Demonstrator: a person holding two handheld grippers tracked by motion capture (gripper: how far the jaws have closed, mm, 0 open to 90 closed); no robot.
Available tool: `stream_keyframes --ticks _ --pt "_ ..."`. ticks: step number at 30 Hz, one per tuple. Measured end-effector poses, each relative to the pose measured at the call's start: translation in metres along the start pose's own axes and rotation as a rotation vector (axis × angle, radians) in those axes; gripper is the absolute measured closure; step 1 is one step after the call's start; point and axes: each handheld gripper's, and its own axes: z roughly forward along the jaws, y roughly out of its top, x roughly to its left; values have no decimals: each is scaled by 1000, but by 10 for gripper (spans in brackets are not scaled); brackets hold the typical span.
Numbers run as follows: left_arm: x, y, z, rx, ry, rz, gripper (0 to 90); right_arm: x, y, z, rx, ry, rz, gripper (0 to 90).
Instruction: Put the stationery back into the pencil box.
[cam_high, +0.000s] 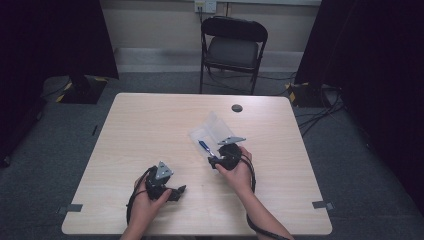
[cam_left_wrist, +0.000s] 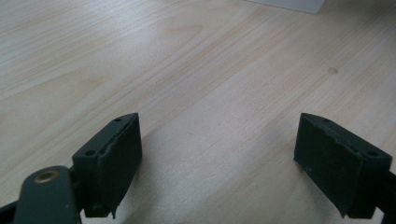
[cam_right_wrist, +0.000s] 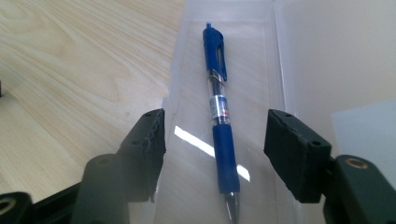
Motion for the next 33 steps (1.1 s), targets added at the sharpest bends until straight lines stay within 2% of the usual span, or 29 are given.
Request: stream_keyframes --ticks 11,18,24,33 --pt "0 0 0 0 0 0 149 11 7 -19 -23 51 -80 303" --pt "0 0 0 -1 0 0 149 16 0 -32 -22 107 -119 271" --pt "0 0 0 -1 0 0 149 19 -5 -44 -24 156 -129 250" --pt "0 0 0 -1 0 0 149 22 -16 -57 -15 199 -161 227"
